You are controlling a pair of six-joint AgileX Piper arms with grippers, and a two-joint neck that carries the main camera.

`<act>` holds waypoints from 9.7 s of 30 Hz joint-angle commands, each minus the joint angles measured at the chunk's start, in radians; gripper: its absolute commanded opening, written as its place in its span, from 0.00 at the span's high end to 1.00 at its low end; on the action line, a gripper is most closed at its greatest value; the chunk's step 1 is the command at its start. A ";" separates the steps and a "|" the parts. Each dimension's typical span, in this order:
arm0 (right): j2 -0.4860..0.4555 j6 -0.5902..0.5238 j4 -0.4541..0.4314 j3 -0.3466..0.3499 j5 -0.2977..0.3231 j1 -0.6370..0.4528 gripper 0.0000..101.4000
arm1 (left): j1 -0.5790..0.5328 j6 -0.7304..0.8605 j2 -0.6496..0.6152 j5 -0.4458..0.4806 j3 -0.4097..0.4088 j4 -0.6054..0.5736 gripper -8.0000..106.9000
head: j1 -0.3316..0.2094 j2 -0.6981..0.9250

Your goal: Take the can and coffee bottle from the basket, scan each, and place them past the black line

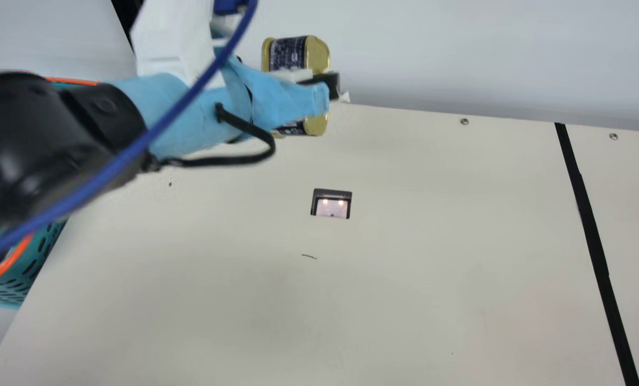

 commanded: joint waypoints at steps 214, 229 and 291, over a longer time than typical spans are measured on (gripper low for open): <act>1.624 -1.157 -0.531 -0.400 -0.252 0.696 0.00 | 0.595 1.051 -0.940 -0.115 0.814 -0.703 0.15 | -0.015 -0.009; 1.604 -1.129 -0.517 -0.417 -0.214 0.689 1.00 | 0.595 1.051 -0.940 -0.115 0.814 -0.703 0.15 | -0.015 -0.009; 1.252 -0.926 -0.788 -0.031 -0.431 -0.684 1.00 | 0.595 1.051 -0.940 -0.115 0.814 -0.703 0.15 | 0.076 -0.795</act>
